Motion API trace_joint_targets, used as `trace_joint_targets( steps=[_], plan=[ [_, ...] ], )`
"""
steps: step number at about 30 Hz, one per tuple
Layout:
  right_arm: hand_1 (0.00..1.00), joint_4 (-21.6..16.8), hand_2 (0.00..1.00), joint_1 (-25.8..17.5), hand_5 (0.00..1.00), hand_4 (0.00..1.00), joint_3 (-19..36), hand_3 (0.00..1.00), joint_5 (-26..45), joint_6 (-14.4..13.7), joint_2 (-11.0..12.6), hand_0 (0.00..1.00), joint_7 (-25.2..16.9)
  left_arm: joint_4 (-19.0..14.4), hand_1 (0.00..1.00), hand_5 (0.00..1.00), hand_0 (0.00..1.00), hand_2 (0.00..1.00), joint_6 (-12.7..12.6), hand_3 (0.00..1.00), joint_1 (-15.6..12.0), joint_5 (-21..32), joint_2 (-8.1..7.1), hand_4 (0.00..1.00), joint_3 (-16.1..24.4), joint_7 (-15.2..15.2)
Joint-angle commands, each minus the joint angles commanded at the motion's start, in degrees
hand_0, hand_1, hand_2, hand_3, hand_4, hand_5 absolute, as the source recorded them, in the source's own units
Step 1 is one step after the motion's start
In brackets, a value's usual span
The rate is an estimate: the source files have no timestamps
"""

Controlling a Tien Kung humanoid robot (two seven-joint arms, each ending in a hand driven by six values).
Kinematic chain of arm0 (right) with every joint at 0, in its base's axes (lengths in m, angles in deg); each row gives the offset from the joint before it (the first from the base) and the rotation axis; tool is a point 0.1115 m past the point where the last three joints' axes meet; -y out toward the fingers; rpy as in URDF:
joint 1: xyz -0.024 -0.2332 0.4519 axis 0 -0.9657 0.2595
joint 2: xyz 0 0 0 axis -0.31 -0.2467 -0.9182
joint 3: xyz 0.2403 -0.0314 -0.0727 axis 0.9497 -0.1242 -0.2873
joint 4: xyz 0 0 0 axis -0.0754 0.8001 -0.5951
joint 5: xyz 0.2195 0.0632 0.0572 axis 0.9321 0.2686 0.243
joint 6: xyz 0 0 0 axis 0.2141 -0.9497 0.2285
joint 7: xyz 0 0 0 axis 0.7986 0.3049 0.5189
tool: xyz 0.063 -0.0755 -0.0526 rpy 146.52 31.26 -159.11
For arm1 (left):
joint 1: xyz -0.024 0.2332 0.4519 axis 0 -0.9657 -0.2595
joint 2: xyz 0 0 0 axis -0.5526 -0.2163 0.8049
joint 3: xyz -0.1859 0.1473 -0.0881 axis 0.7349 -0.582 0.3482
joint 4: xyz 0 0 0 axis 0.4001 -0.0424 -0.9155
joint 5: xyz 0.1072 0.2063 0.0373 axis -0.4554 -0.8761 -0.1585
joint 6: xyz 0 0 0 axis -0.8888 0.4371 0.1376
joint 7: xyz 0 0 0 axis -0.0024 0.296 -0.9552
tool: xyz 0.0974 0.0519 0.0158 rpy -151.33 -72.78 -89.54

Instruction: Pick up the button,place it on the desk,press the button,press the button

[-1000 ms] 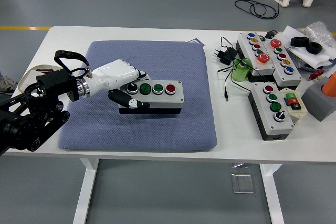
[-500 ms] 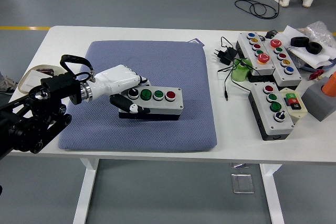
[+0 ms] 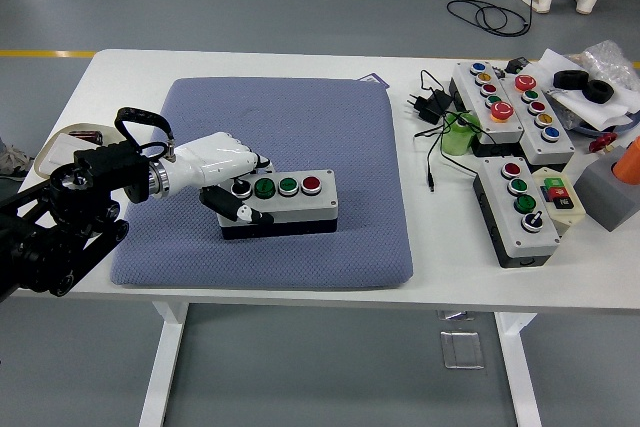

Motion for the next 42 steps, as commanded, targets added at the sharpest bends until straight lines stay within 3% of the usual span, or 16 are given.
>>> trace_joint_targets(
  steps=[1, 6, 7, 12, 13, 22, 24, 25, 26, 30, 31, 36, 37, 41, 42],
  plan=[
    [0.478, 0.0, 0.609, 0.0, 0.247, 0.299, 0.1, 0.564, 0.0, 0.0, 0.0, 0.634, 0.0, -0.3, 0.53, 0.111, 0.57, 0.607, 0.3, 0.773, -0.1, 0.0, -0.07, 0.719, 0.1, -0.1],
    [0.478, 0.0, 0.609, 0.0, 0.247, 0.299, 0.1, 0.564, -0.1, 0.0, 0.0, 0.634, 0.0, -1.6, 0.53, 0.111, 0.57, 0.607, 1.9, 0.773, 0.0, -0.1, -0.35, 0.719, 0.6, -0.2],
    [0.478, 0.0, 0.609, 0.0, 0.246, 0.299, 0.1, 0.564, -0.1, 0.0, 0.0, 0.634, 0.0, -1.7, 0.703, 0.189, 0.725, 0.774, 1.9, 0.892, 0.0, -0.1, -0.38, 0.785, 0.6, -0.2],
    [0.478, 0.0, 0.609, 0.0, 0.246, 0.299, 0.0, 0.564, 0.0, 0.0, 0.0, 0.634, 0.0, -2.4, 0.703, 0.189, 0.725, 0.774, 2.3, 0.892, -0.1, 0.7, -0.56, 0.785, 1.2, -0.2],
    [0.478, 0.0, 0.609, 0.0, 0.246, 0.299, 0.0, 0.564, 0.0, 0.0, 0.0, 0.634, 0.0, -2.5, 0.827, 0.246, 0.86, 0.911, 2.4, 0.96, -0.1, 0.8, -0.57, 0.847, 1.2, -0.2],
    [0.478, 0.0, 0.609, -0.2, 0.246, 0.299, 0.0, 0.564, 0.2, 0.0, 0.0, 0.634, -0.1, -3.3, 0.842, 0.278, 0.876, 0.932, 4.2, 0.975, -0.6, 2.7, -0.79, 0.869, 1.4, -0.7],
    [0.478, 0.0, 0.609, -0.3, 0.246, 0.299, 0.0, 0.564, 0.2, 0.0, 0.0, 0.634, -0.1, -4.5, 0.842, 0.278, 0.876, 0.932, 5.7, 0.975, -1.0, 4.2, -1.15, 0.869, 1.8, -0.9],
    [0.478, 0.0, 0.609, -0.4, 0.246, 0.3, 0.0, 0.564, 0.2, 0.0, 0.0, 0.634, -0.1, -5.0, 0.931, 0.396, 0.945, 0.998, 6.3, 0.998, -1.1, 4.8, -1.29, 0.96, 1.9, -1.0],
    [0.478, 0.0, 0.609, -0.4, 0.246, 0.3, 0.1, 0.564, 0.1, 0.0, 0.0, 0.634, -0.1, -5.5, 0.931, 0.396, 0.945, 0.998, 6.9, 0.998, -1.2, 5.4, -1.43, 0.96, 2.1, -1.1],
    [0.478, 0.0, 0.609, -0.5, 0.246, 0.3, 0.2, 0.564, 0.0, 0.0, 0.0, 0.634, 0.0, -8.1, 0.931, 0.396, 0.945, 0.998, 9.2, 0.998, -1.6, 7.7, -2.12, 0.96, 3.0, -1.8],
    [0.478, 0.0, 0.609, -0.5, 0.247, 0.3, 0.1, 0.564, 0.1, 0.0, 0.0, 0.634, 0.0, -8.9, 0.976, 0.569, 0.99, 0.998, 9.7, 0.998, -1.7, 8.5, -2.29, 0.998, 3.3, -2.0],
    [0.478, 0.0, 0.609, -0.5, 0.247, 0.3, 0.1, 0.564, 0.0, 0.1, 0.0, 0.634, 0.0, -12.9, 0.976, 0.569, 0.99, 0.998, 12.1, 0.998, -2.6, 11.4, -3.19, 0.998, 5.7, -2.7],
    [0.478, 0.0, 0.609, -0.5, 0.246, 0.301, 0.1, 0.564, 0.1, 0.0, 0.0, 0.634, 0.0, -14.1, 0.976, 0.616, 0.986, 0.998, 12.3, 0.998, -3.0, 12.3, -3.47, 0.998, 6.7, -3.1],
    [0.478, 0.0, 0.609, -0.5, 0.246, 0.301, 0.0, 0.564, 0.3, 0.0, 0.0, 0.634, -0.1, -18.6, 0.976, 0.616, 0.986, 0.998, 10.8, 0.998, -4.1, 14.7, -4.14, 0.998, 10.3, -4.7],
    [0.478, 0.0, 0.609, -0.5, 0.246, 0.301, 0.0, 0.564, 0.2, 0.0, 0.0, 0.634, -0.1, -20.2, 0.976, 0.616, 0.986, 0.998, 10.5, 0.998, -4.4, 13.3, -4.35, 0.998, 11.7, -5.4]
  ],
)
